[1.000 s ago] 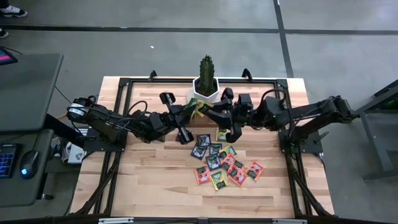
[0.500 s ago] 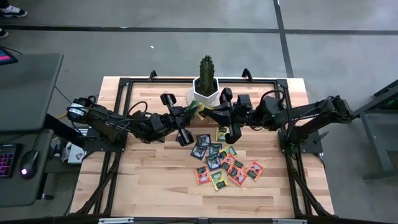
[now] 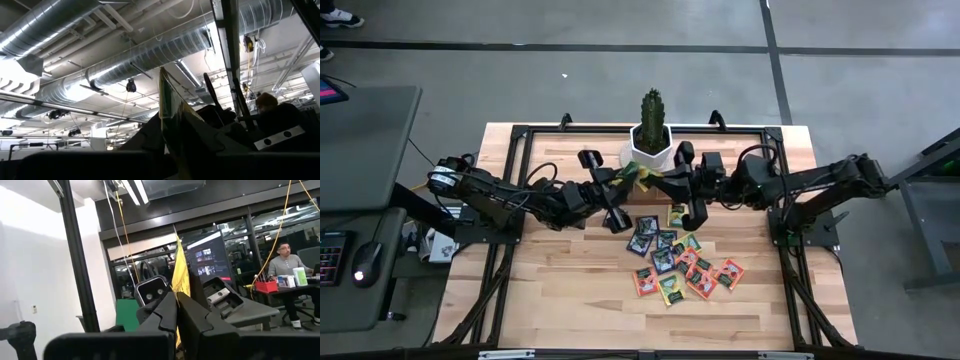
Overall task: Pick & Place Tea
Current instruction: Put the yellow tea bag into the left section of the wooden organizer
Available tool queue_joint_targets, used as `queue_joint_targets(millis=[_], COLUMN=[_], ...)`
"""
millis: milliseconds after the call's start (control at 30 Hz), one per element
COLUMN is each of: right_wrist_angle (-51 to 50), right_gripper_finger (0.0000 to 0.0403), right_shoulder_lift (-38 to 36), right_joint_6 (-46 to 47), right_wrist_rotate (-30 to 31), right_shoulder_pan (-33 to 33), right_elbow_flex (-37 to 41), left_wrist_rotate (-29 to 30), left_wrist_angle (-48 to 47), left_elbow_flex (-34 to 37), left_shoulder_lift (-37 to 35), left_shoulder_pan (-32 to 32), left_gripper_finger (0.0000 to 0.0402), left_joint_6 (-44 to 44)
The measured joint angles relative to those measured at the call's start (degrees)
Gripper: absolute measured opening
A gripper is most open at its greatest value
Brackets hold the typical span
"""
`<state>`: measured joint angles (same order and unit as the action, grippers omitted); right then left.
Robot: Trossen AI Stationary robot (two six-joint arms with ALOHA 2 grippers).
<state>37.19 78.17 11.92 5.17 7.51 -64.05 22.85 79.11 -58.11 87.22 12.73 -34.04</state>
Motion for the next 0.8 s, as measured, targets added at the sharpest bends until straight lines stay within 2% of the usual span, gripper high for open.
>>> queue_joint_targets(millis=[267, 500, 600, 800], right_wrist_angle=[-13.42, -33.15, -39.46, -47.76], right_gripper_finger=[0.0, 0.0, 0.0, 0.0], right_shoulder_lift=[-4.14, -8.54, -9.31, -9.48], right_joint_6=[-0.18, 1.55, 1.77, 2.23], right_wrist_rotate=[0.42, -0.8, -2.67, -7.16], right_shoulder_pan=[0.02, 0.04, 0.04, 0.02], right_elbow_flex=[0.0, 0.0, 0.0, 0.04], left_wrist_rotate=[-0.21, -3.15, -3.56, -7.09], left_wrist_angle=[-0.17, -1.28, -9.19, -33.7], left_elbow_flex=[0.0, 0.0, 0.0, -0.96], left_shoulder_lift=[0.0, -0.11, -1.89, -5.87], left_shoulder_pan=[0.02, 0.02, -0.02, -1.58], left_gripper_finger=[0.0115, 0.012, 0.012, 0.012], left_joint_6=[-0.02, 2.39, 7.71, 21.15])
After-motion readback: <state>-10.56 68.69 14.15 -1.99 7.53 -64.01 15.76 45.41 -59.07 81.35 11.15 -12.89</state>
